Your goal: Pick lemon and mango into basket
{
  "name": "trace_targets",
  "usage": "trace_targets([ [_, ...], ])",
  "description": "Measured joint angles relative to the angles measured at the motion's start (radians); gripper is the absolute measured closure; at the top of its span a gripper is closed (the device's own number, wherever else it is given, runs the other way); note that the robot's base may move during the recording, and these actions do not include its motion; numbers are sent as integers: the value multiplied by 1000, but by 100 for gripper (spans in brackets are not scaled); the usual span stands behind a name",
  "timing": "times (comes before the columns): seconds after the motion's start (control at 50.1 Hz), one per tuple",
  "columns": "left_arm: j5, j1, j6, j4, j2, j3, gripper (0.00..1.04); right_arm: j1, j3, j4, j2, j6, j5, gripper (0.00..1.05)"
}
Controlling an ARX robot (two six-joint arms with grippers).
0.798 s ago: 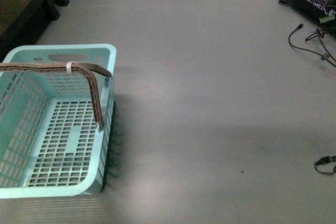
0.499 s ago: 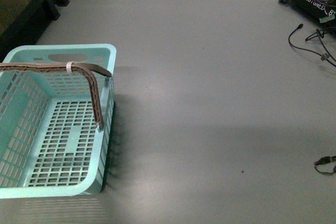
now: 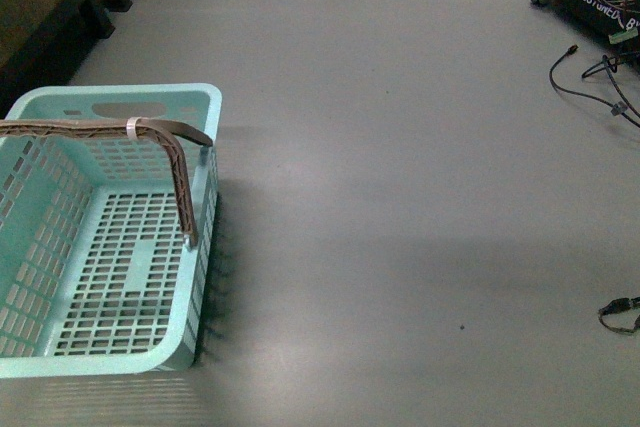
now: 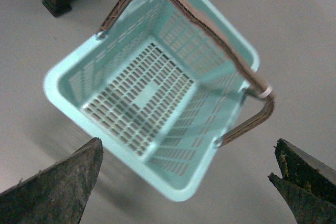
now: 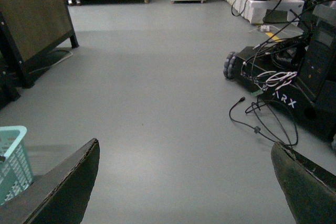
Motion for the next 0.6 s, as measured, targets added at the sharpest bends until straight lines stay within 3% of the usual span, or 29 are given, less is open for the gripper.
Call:
trace_targets([
  [0.18, 131, 173, -276, 401, 377, 4, 7, 0, 0, 0, 0, 0, 0, 9],
  [0.379, 164, 151, -384, 807, 951, 174, 7, 0, 0, 0, 0, 0, 0, 9],
  [0.598, 176, 113, -437, 953, 1388, 365, 7, 0, 0, 0, 0, 0, 0, 9],
])
